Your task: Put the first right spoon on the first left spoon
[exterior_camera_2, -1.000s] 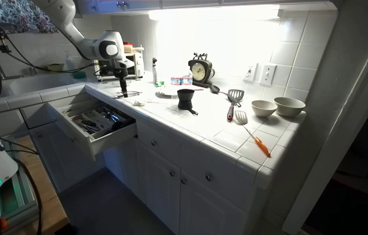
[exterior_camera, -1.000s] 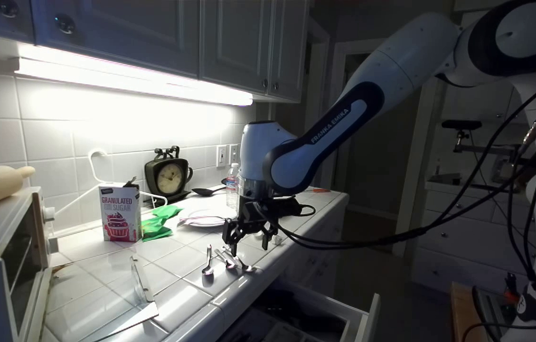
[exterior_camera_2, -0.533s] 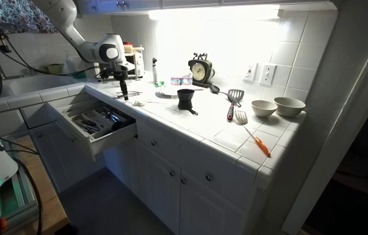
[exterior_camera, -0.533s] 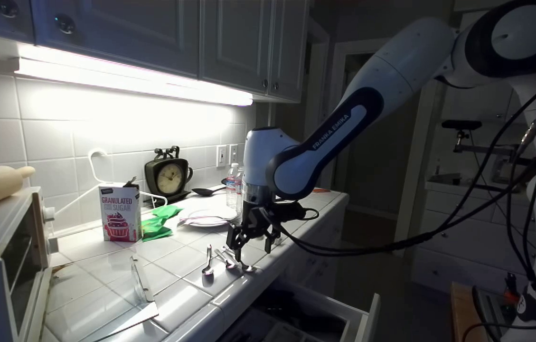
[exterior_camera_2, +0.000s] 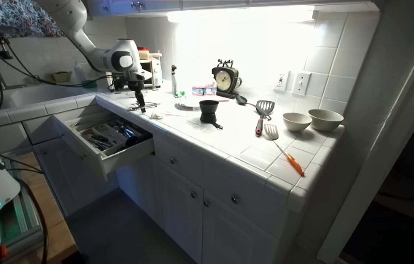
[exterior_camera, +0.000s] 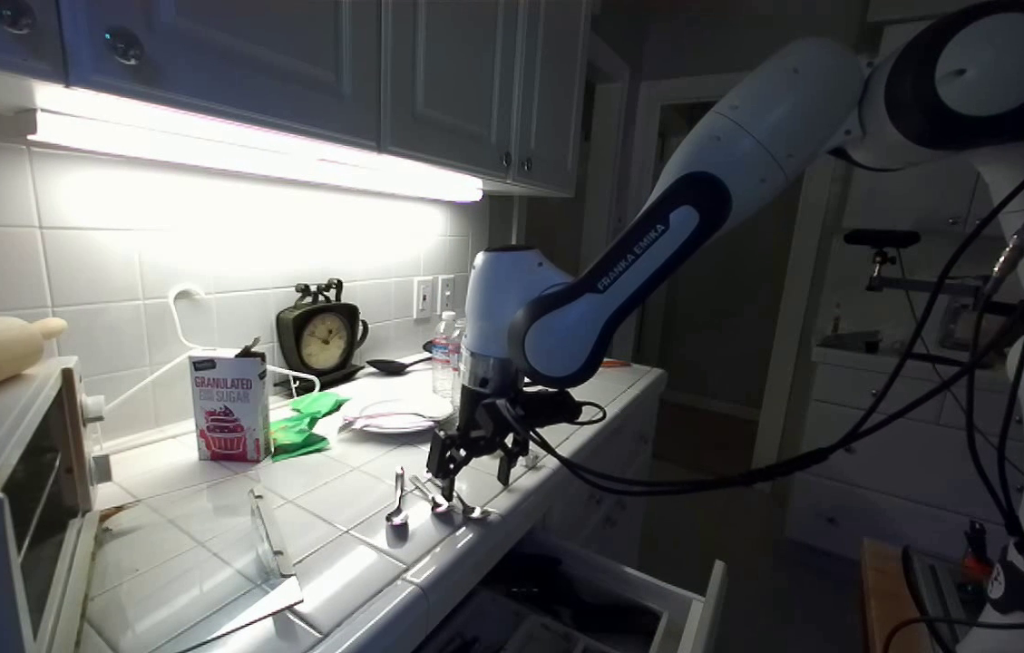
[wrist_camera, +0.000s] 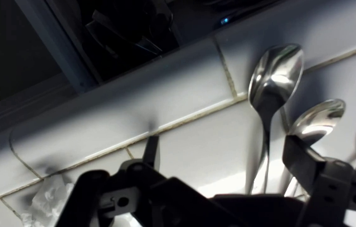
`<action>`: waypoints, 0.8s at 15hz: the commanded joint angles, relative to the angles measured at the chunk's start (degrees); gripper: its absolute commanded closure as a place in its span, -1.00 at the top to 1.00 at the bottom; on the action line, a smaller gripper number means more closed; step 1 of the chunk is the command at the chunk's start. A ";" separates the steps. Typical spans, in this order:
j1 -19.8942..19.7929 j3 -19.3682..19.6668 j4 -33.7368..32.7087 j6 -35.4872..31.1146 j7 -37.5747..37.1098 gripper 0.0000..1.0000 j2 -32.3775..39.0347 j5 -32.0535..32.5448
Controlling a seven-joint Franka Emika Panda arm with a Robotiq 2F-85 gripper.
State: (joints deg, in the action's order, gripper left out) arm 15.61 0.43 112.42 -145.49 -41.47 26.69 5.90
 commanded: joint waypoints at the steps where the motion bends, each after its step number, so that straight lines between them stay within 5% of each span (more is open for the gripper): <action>1: -0.15 -0.63 0.55 -1.52 1.91 0.93 0.17 -1.10; 2: -0.11 -0.65 0.51 -1.53 2.03 0.91 0.24 -1.09; 3: -0.08 -0.66 0.45 -1.51 2.06 0.45 0.33 -1.13; 12: -0.03 -0.33 -0.10 -1.08 1.70 -0.72 0.25 -1.06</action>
State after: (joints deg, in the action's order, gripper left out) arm 15.64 0.29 112.20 -145.80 -40.66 26.41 5.89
